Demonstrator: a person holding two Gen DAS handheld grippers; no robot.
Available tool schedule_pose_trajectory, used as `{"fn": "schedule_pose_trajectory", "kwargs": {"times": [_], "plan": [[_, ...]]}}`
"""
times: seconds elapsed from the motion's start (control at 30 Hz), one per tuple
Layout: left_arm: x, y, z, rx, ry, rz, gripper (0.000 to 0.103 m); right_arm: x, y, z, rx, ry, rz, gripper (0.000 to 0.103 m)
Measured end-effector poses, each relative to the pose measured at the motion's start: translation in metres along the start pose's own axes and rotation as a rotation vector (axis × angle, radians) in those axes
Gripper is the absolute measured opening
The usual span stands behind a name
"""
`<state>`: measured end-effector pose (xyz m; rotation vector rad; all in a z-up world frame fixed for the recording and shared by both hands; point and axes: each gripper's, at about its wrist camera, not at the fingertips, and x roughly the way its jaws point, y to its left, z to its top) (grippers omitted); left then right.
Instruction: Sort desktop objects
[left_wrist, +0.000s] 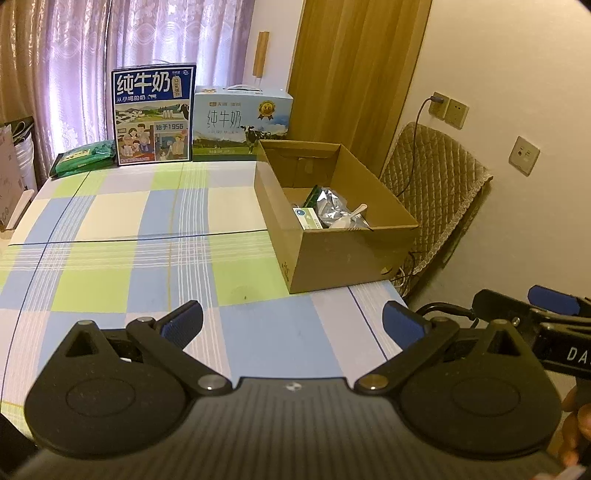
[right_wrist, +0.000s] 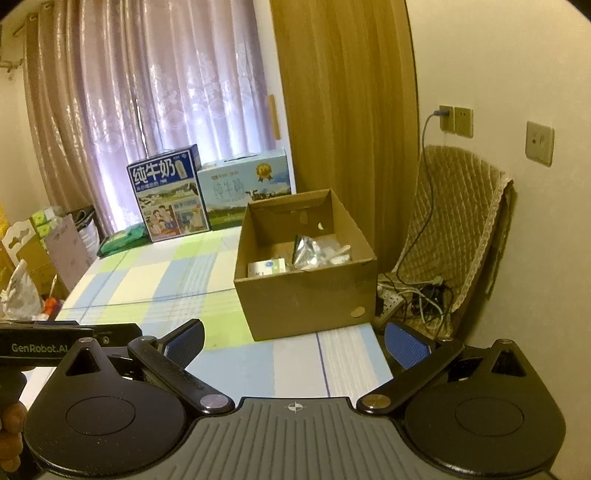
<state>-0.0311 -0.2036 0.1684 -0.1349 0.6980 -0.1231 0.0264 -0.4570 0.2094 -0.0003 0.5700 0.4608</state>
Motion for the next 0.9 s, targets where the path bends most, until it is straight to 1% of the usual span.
{"fn": "schedule_pose_trajectory", "kwargs": {"times": [0.2,0.3,0.9], "plan": [[-0.0057,-0.0006,-0.001,0.001,-0.009,0.002,0.102,-0.0072,0.0028,-0.0012,0.007,0.013,-0.014,0.101],[-0.007,-0.0009,-0.0006,-0.001,-0.014,0.0,0.102,-0.0098,0.0049,-0.0001,-0.003,0.013,-0.005,0.101],[-0.0066,-0.0071,-0.0039,0.022,-0.025,-0.009,0.102,-0.0077,0.0023,-0.0013,0.005,0.019,-0.011,0.101]]}}
